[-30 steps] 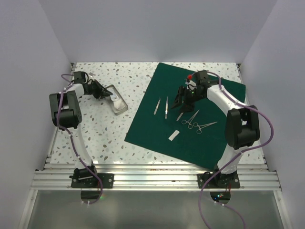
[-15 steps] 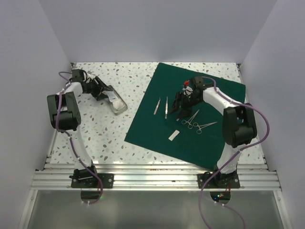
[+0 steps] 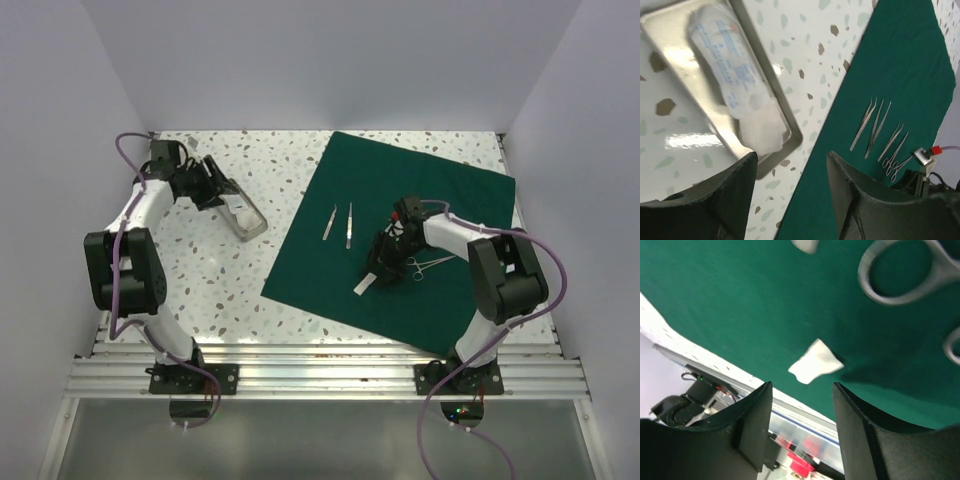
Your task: Prepare the surgical pack
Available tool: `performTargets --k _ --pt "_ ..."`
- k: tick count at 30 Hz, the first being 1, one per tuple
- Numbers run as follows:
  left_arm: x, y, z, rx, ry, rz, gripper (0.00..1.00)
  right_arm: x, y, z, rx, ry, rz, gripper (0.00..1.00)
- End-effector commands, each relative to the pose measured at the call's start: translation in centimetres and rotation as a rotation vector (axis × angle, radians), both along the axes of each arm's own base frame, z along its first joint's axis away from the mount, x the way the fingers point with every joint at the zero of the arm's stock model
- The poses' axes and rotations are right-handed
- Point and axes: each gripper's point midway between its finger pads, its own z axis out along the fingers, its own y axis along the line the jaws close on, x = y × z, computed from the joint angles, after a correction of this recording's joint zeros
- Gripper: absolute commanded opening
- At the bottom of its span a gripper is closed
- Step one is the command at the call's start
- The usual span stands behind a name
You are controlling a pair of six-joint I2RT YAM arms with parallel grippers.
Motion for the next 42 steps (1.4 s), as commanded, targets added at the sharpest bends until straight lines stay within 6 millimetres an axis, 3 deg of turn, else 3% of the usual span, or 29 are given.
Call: performTargets --k 1,3,4,7,20,23,27,29,35,42 --pt "-2.7 -3.9 0.7 0.076 -0.019 -0.135 0.61 1.1 -0.4 0.7 -0.021 -0.08 -0.084 0.54" --pt "-3.8 -5.1 0.7 0.074 -0.019 -0.163 0.6 0.9 -0.8 0.5 -0.039 -0.088 -0.092 0.52" --pt "-4.7 -7.1 0.7 0.062 -0.02 -0.211 0.61 0.9 -0.8 0.1 -0.036 -0.099 -0.093 0.52" --pt "-6.0 -8.7 0.7 0.04 -0.019 -0.251 0.6 1.5 -0.6 -0.9 -0.027 -0.116 -0.093 0.5" --pt "-7.5 -11.0 0.1 -0.007 -0.006 -0.354 0.58 3.4 -0.4 -2.0 -0.045 -0.148 -0.089 0.37" --pt "-7.7 -12.7 0.8 -0.06 -0.052 -0.427 0.6 3.4 -0.5 -1.9 -0.056 -0.153 -0.082 0.28" --pt "-8.8 -15.9 2.3 -0.184 -0.128 -0.558 0.61 3.8 -0.6 -1.5 -0.059 -0.177 -0.042 0.04" --pt "-9.0 -16.9 2.8 -0.229 -0.16 -0.592 0.62 4.0 -0.4 -1.2 -0.05 -0.187 -0.028 0.0" --pt "-10.1 -20.1 4.5 -0.354 -0.223 -0.722 0.66 5.8 1.5 2.4 0.063 -0.282 0.047 0.0" --pt "-10.8 -22.9 4.5 -0.434 -0.213 -0.813 0.74 8.6 5.8 10.4 0.346 -0.432 0.151 0.0"
